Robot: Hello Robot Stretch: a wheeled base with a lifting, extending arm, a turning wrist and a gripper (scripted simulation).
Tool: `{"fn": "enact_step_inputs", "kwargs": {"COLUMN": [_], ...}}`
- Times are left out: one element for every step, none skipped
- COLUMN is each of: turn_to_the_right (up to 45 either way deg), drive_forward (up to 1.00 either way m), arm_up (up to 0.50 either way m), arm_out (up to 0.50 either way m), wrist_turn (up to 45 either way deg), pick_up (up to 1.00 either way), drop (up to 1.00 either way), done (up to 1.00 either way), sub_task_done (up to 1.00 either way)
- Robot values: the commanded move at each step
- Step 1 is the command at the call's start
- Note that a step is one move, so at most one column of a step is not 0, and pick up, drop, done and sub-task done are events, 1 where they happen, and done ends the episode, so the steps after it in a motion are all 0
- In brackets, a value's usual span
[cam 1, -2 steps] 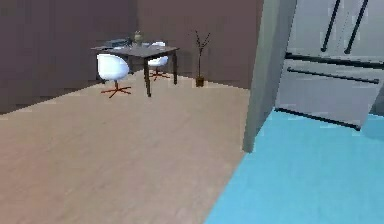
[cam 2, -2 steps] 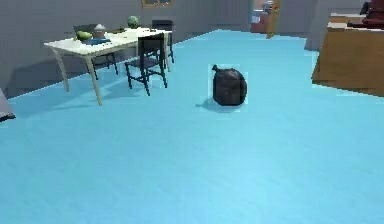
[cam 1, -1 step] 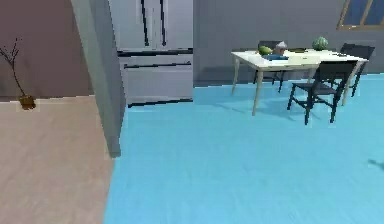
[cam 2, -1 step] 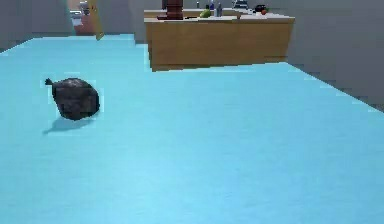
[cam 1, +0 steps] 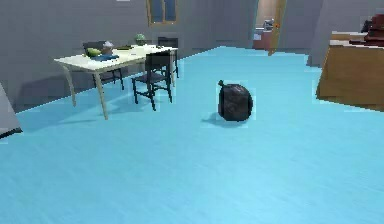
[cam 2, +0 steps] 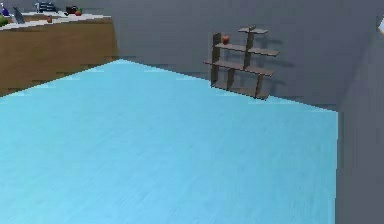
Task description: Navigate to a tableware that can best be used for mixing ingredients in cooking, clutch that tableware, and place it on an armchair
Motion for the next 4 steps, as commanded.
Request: {"fn": "enact_step_inputs", "kwargs": {"turn_to_the_right": [30.0,0.0,-45.0,-33.0], "drive_forward": [0.00,0.20,0.00,0.00], "arm_up": [0.00,0.00,0.00,0.00], "arm_out": [0.00,0.00,0.00,0.00], "wrist_turn": [0.0,0.0,0.0,0.0], "pick_up": [0.00,0.00,0.00,0.00], "drop": [0.00,0.00,0.00,0.00], "done": [0.00,0.00,0.00,0.00], "sub_task_done": [0.00,0.00,0.00,0.00]}}
